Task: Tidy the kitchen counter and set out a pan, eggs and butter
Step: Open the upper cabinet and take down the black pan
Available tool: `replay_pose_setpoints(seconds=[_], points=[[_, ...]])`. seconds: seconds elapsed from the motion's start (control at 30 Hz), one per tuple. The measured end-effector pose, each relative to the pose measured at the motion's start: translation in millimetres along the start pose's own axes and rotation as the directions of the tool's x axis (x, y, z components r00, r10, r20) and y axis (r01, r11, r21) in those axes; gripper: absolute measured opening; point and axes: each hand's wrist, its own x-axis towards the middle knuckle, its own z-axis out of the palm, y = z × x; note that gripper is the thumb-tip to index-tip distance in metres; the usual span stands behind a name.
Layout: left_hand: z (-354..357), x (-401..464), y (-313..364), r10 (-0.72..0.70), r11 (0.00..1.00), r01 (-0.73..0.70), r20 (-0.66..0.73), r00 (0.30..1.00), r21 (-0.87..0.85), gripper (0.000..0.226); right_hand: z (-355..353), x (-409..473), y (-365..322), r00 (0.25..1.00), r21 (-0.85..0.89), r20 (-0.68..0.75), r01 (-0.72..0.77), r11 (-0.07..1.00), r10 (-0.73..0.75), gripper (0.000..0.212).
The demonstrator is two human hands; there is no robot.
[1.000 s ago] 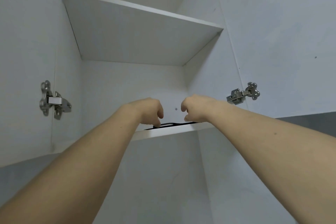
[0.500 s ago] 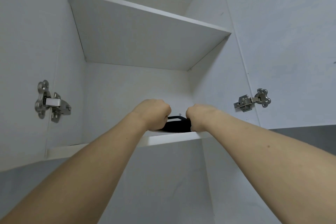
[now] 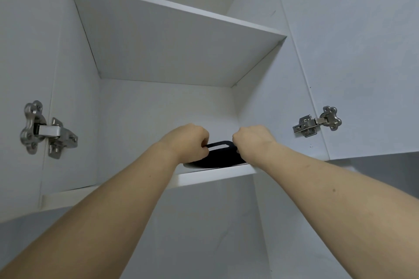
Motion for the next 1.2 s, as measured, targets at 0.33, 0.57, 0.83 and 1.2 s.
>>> replay_pose_setpoints(seconds=[0.33, 0.57, 0.83, 1.2], points=[[2, -1, -1, -0.098, 0.988, 0.079, 0.14, 0.985, 0.135, 0.016, 0, -4, 6, 0.989, -0.081, -0.13, 0.056, 0.995, -0.067, 0.023], [-11, -16, 2, -0.009, 0.988, 0.014, -0.029, 1.0, 0.155, 0.019, -15, -18, 19, 0.963, -0.076, -0.255, 0.066, 0.995, -0.083, 0.032], [-63, -44, 14, -0.007, 0.983, 0.033, -0.144, 0.99, 0.179, 0.022, -66, -47, 28, 0.94, -0.048, -0.339, 0.024, 0.999, -0.039, 0.033], [-177, -106, 62, -0.069, 0.961, 0.129, -0.241, 0.968, 0.244, 0.012, -169, -113, 52, 0.927, 0.019, -0.373, -0.024, 1.0, 0.029, 0.025]])
